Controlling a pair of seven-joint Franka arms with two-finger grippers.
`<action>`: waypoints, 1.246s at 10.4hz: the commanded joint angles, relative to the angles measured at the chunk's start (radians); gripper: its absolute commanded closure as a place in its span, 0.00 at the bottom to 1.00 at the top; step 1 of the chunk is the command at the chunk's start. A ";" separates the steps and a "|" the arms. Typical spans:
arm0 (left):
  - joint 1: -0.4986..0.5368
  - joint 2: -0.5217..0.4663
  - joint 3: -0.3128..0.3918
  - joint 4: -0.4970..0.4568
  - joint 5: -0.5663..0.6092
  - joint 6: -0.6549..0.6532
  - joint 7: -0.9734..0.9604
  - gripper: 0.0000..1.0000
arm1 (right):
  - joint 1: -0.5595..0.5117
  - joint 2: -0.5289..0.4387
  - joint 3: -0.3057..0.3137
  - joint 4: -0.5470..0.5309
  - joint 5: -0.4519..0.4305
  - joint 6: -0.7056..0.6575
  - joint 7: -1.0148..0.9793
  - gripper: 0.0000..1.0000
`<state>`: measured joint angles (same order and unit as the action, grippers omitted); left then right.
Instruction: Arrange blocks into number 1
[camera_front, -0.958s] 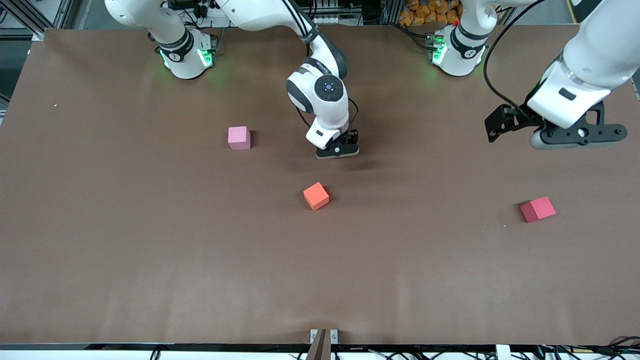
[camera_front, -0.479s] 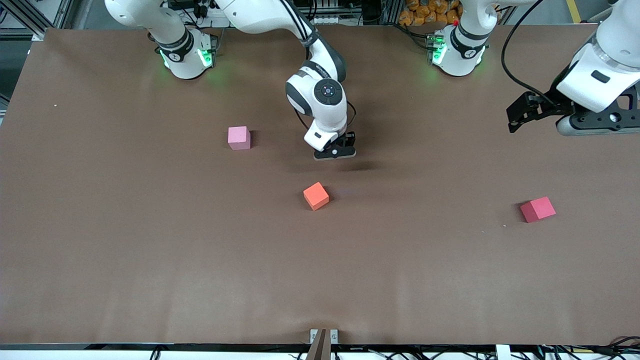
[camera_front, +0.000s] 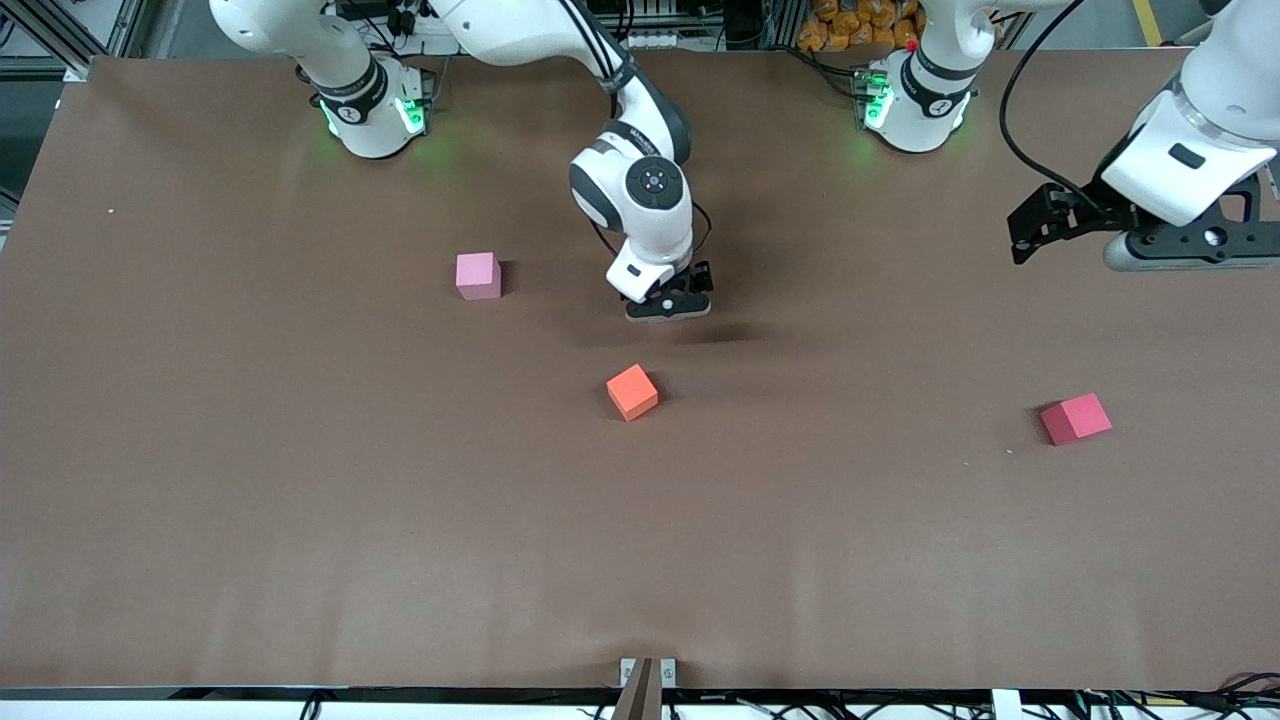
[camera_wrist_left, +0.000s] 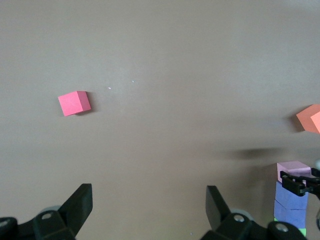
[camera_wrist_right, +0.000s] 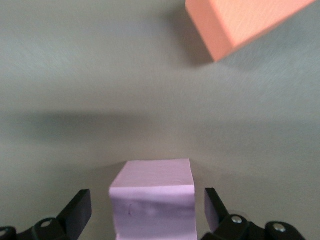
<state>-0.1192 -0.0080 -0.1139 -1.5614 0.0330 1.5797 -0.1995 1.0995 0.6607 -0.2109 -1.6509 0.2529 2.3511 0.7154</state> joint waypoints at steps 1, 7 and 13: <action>0.007 -0.026 -0.030 -0.028 -0.004 0.029 0.018 0.00 | -0.110 -0.165 0.013 -0.046 0.000 -0.135 -0.005 0.00; 0.016 -0.052 -0.023 -0.031 -0.038 0.031 0.029 0.00 | -0.585 -0.293 0.236 0.040 -0.225 -0.306 -0.464 0.00; 0.044 -0.052 -0.023 -0.149 -0.033 0.154 0.016 0.00 | -0.863 -0.490 0.206 0.059 -0.224 -0.571 -0.591 0.00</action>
<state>-0.0898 -0.0333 -0.1327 -1.6816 0.0163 1.7208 -0.1973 0.3068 0.2365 -0.0226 -1.5659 0.0354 1.8398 0.1290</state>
